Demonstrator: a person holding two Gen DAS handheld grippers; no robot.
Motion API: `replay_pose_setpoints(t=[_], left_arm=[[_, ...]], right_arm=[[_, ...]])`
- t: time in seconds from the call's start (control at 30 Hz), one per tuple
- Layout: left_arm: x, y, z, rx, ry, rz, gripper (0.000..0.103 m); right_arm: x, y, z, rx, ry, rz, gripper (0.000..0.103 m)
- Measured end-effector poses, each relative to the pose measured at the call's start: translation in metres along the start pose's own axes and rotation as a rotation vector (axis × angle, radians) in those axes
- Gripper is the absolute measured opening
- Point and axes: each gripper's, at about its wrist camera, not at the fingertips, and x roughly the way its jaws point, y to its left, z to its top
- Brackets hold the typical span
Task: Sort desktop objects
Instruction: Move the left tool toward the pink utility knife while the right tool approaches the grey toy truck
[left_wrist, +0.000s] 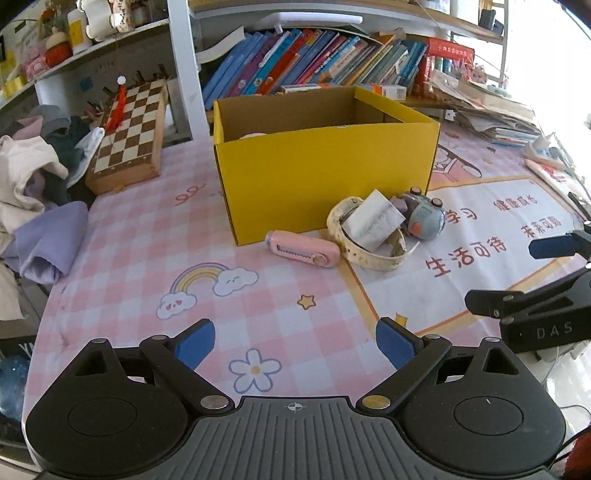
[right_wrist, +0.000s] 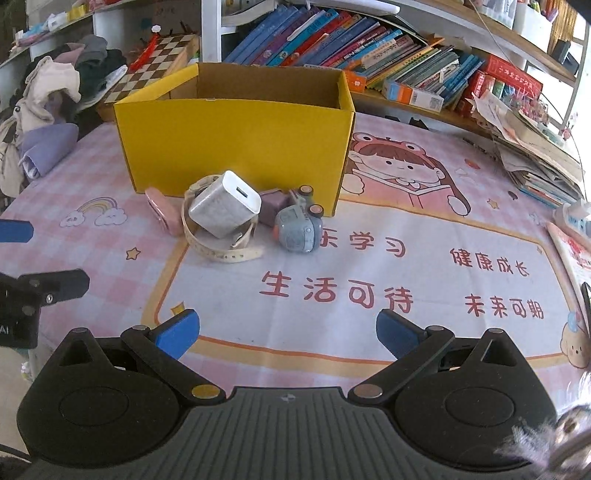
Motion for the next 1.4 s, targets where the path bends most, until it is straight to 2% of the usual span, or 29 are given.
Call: replay_pose_setpoints(t=[0.23,0.4,0.47,0.87,1.2,1.33,1.4], left_arm=[[0.001,-0.003,0.006,0.024,-0.025,0.003,0.096],[0.003,-0.003,0.008,0.027,-0.039,-0.005,0.096],[0.006,-0.001,0.009,0.02,-0.036,-0.003,0.096],[0.019,-0.005,0.019,0.034,-0.038,-0.021,0.096],[0.034,-0.006,0.027,0.033,-0.022,-0.02,0.096],[0.039,-0.006,0.03,0.037,-0.017,-0.018,0.095],[0.042,-0.006,0.032,0.039,-0.018,-0.013,0.095]], right_arm=[[-0.001,-0.002,0.007,-0.004,-0.031,-0.017,0.103],[0.0,-0.007,0.012,0.006,-0.057,-0.035,0.095],[0.003,-0.008,0.014,0.001,-0.046,-0.035,0.09],[0.016,-0.014,0.023,-0.022,-0.031,-0.003,0.09],[0.036,-0.019,0.034,-0.034,-0.005,0.023,0.082],[0.044,-0.02,0.04,-0.04,0.0,0.036,0.07],[0.048,-0.02,0.044,-0.041,0.004,0.043,0.067]])
